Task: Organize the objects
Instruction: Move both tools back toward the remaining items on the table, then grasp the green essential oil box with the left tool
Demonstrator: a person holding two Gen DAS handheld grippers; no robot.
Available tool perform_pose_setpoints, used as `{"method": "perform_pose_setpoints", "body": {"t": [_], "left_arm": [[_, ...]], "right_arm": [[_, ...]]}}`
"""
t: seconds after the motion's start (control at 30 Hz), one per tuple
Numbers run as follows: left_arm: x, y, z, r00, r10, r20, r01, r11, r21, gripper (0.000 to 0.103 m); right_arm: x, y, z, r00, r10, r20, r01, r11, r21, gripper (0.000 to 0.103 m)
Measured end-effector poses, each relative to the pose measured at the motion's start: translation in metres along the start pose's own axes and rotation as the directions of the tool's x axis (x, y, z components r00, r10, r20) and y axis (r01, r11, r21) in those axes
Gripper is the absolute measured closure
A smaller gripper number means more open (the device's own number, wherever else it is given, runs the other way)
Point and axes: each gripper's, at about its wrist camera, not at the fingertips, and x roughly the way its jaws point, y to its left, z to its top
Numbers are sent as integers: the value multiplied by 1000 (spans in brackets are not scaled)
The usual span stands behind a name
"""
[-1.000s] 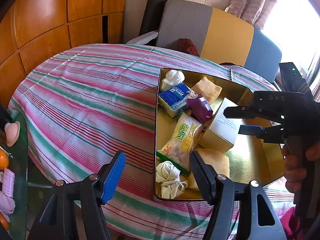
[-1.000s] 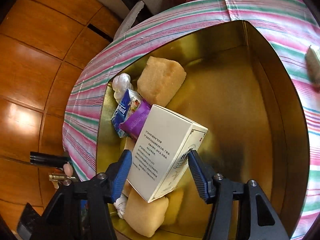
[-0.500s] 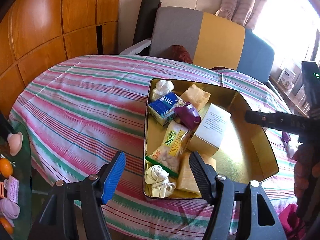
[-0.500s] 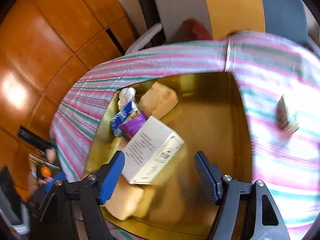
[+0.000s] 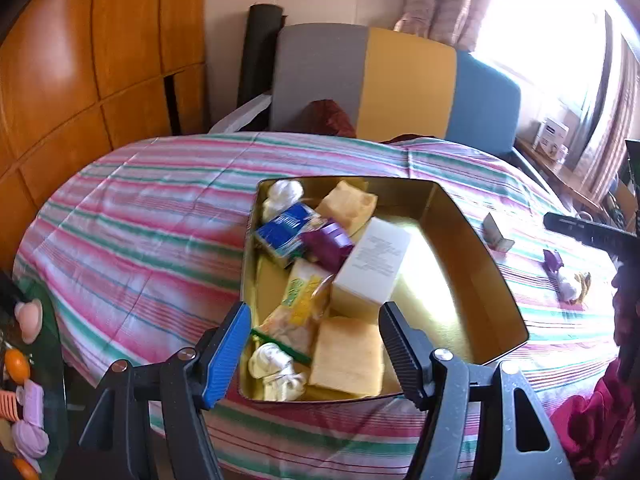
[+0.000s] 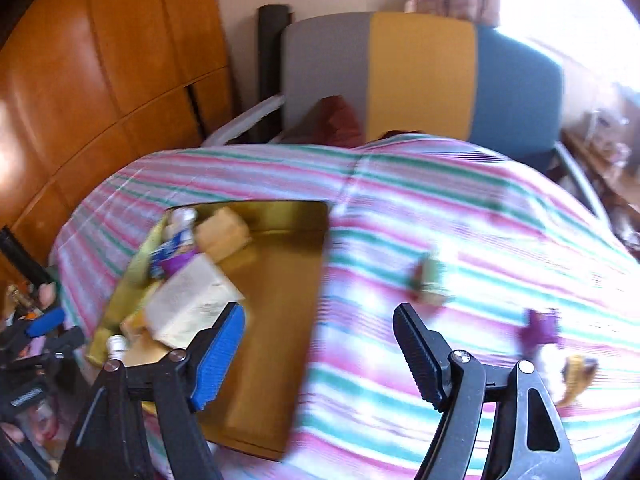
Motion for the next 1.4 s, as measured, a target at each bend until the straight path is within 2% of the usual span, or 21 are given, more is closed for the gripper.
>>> {"method": "perform_pose_setpoints", "body": {"t": [0.13,0.23,0.4,0.5,0.57,0.67,0.8,0.93,1.13,1.4], "left_arm": [[-4,-19,7,1000,-6,13,6,999,47,36],[-4,-35,13,1000,-20,16,19,997,78,36],[-4,-64,22,999,-48,19,45,989,140,36],[-1,-83,27,998,-60,16,56,983,176,36],[1,-96,30,998,-68,15,63,978,200,36],[7,-114,33,997,-83,3,80,970,229,36],[15,-138,34,993,-113,-21,114,958,265,36],[21,-161,35,988,-149,-48,156,944,290,36],[28,-200,41,978,-198,-61,207,914,348,36],[57,-246,52,957,-252,-144,288,891,352,36]], "right_arm": [[-11,-58,0,994,-109,16,107,992,67,26],[-17,-104,-3,981,-192,26,187,974,127,26],[-17,-178,-19,938,-348,14,336,915,225,25],[-13,-218,-40,917,-399,-19,383,864,326,25],[-10,-241,-49,919,-384,-85,383,825,415,25],[-15,-262,-55,936,-345,-77,333,788,518,25],[-13,-265,-59,944,-316,-96,315,774,549,25],[-18,-266,-62,942,-324,-93,317,759,569,22],[-25,-283,-71,943,-322,-81,294,697,654,22],[-30,-298,-80,950,-302,-78,263,644,718,22]]}}
